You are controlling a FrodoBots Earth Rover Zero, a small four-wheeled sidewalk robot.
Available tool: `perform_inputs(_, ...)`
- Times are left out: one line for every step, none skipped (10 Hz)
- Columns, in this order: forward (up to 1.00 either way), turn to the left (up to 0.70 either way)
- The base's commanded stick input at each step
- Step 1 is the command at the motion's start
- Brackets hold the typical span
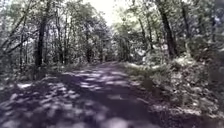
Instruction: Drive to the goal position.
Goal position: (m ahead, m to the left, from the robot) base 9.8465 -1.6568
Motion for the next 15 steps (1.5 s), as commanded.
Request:
perform_inputs(0.45,0.00)
perform_inputs(0.45,0.00)
perform_inputs(0.45,0.00)
perform_inputs(0.45,0.00)
perform_inputs(0.45,0.00)
perform_inputs(0.45,0.00)
perform_inputs(0.45,0.00)
perform_inputs(0.45,0.00)
perform_inputs(0.45,0.00)
perform_inputs(0.45,0.00)
perform_inputs(0.45,0.00)
perform_inputs(0.45,0.00)
perform_inputs(0.45,0.03)
perform_inputs(0.45,0.15)
perform_inputs(0.45,0.21)
